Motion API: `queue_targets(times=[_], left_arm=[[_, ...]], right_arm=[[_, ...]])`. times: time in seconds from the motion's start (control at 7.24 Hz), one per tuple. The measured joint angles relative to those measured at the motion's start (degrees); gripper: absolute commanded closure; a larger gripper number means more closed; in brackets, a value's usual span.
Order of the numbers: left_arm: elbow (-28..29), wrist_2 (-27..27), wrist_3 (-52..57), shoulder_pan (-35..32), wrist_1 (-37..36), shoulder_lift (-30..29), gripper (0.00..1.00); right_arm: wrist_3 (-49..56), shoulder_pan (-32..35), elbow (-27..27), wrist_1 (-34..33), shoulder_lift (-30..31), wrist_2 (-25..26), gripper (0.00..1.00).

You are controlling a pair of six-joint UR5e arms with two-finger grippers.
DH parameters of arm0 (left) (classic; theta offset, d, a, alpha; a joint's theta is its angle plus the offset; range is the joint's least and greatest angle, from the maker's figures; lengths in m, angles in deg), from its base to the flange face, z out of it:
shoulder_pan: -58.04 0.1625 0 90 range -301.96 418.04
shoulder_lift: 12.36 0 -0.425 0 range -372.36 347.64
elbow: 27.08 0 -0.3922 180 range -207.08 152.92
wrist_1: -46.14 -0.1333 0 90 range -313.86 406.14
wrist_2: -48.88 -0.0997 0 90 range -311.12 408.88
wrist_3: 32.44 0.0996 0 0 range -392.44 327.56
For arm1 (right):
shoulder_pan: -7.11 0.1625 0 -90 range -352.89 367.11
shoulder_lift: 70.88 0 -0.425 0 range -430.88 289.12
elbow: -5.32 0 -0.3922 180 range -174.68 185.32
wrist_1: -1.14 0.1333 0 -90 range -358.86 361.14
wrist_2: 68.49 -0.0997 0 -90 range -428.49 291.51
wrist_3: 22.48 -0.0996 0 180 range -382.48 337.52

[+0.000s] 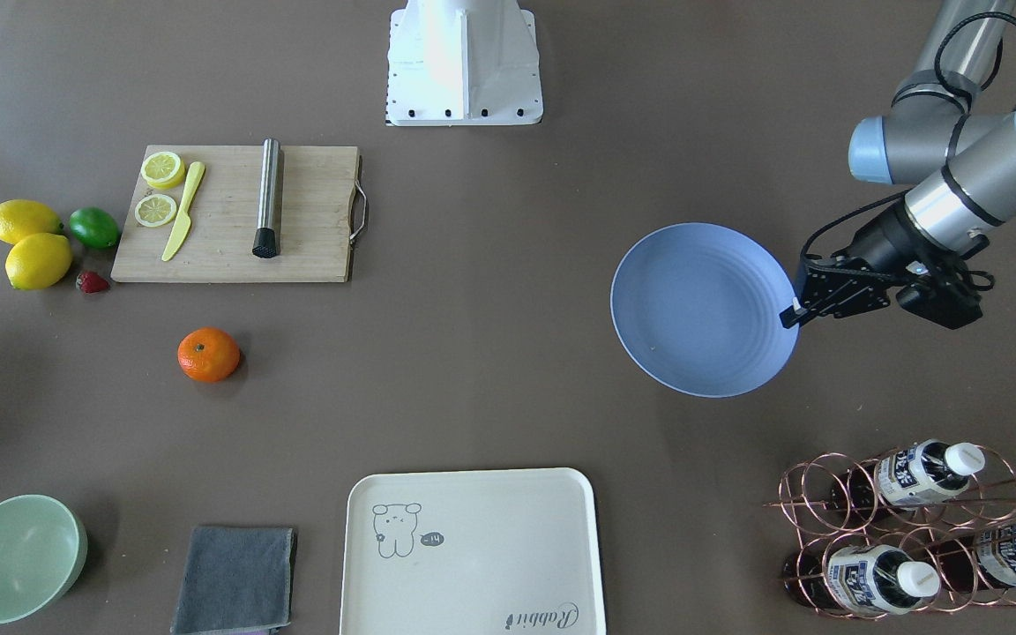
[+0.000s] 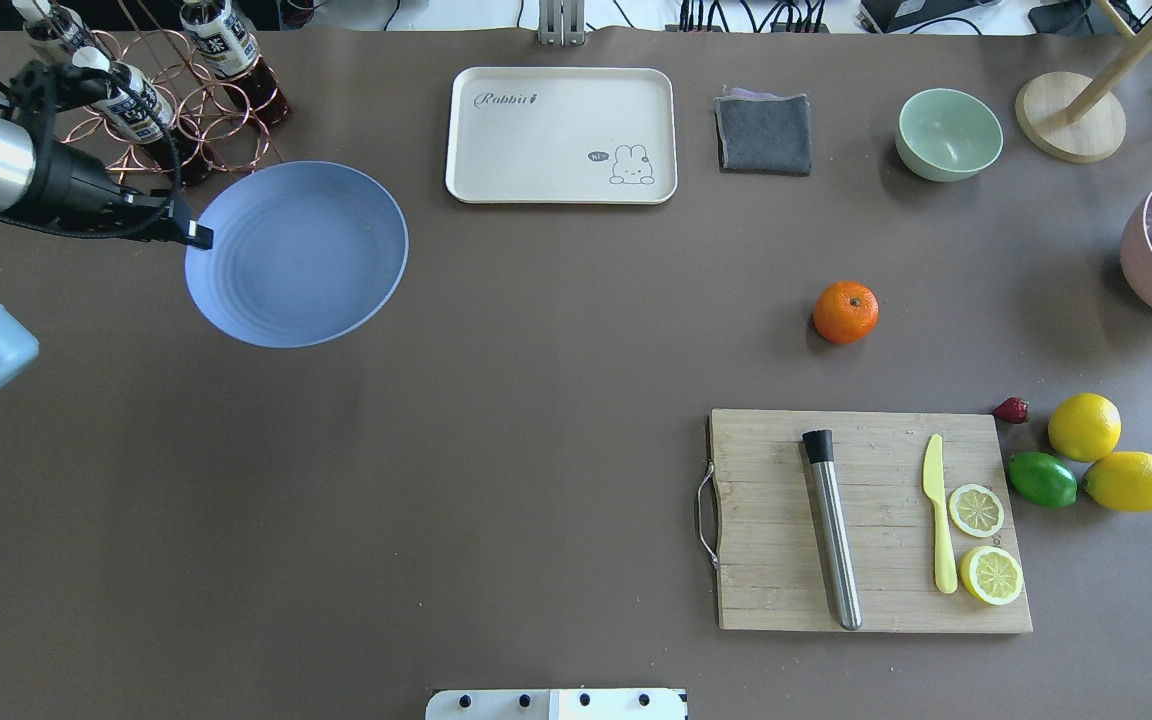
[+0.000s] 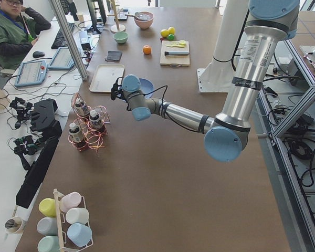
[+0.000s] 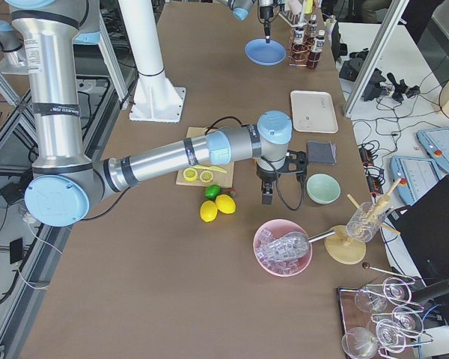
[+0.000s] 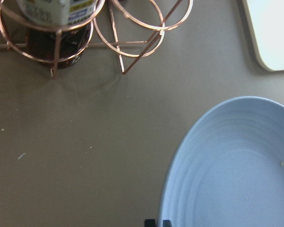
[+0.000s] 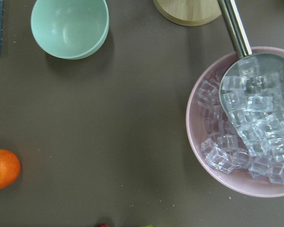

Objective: Pick orange to plate
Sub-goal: 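Move the left gripper toward the blue plate while the right arm starts moving, then lower the right gripper over the orange while the left gripper holds near the plate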

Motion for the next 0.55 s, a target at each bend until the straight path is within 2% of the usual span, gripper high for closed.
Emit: queue_targets(times=[0.28,0.55], left_arm=[[-3.4,-9.3,-4.9,8.5,-5.6,-4.1,1.0],[-3.7,-15.9,-9.1,14.9,-8.3,-7.9,1.0]], right_arm=[[-9.2,-6.7,0.0,0.0,-5.8,2.0,0.0],[-17.1,-13.6,1.4,0.1,-11.9,6.2,0.0]])
